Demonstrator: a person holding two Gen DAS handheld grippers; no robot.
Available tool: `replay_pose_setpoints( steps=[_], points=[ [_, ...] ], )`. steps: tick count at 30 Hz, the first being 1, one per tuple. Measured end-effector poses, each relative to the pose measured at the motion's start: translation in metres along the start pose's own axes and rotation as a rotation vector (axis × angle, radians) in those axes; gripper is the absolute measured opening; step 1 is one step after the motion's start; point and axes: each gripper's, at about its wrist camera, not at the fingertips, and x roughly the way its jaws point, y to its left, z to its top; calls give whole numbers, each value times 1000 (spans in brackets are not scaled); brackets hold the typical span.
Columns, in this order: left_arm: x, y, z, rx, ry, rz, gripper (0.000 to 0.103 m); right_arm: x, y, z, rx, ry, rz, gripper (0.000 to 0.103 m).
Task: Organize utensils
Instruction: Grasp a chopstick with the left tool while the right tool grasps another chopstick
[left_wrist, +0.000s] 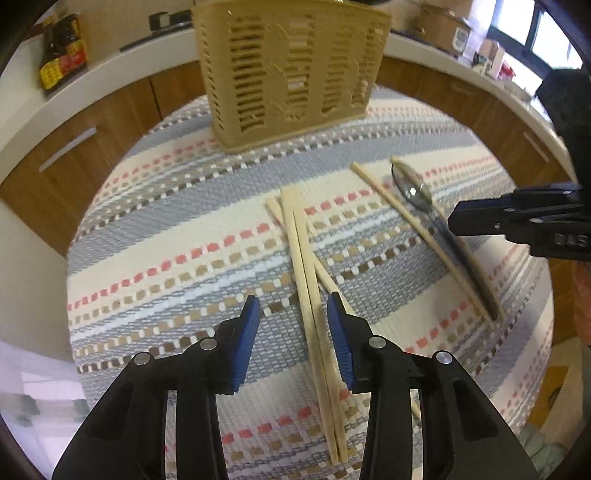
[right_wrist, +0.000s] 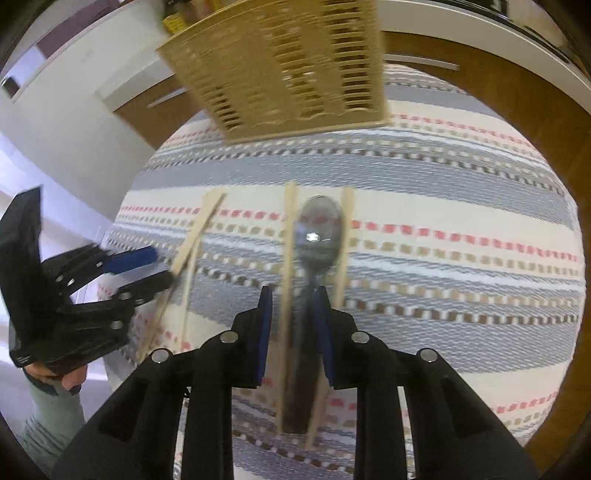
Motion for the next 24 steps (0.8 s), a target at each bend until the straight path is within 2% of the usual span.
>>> replay_pose_setpoints(
  steps=[6, 11, 20, 22, 23, 24],
  points=[
    [4, -3, -1, 4, 18, 13, 35, 18, 20, 5, -66, 47, -34, 21],
    [6, -1, 2, 14, 33, 12, 34, 33, 24, 14, -87, 72, -123, 21],
    [18, -9, 27, 80, 107, 53, 34, 58, 45, 38, -130, 140, -190, 21],
    [19, -12, 32, 85, 117, 52, 32, 62, 47, 44, -131, 160, -211, 14],
    [20, -12, 33, 84, 119, 49, 30, 65, 50, 46, -143, 165, -226, 6],
    [21, -12, 34, 85, 119, 55, 29, 66, 52, 47, -151, 166, -228, 6]
  ],
)
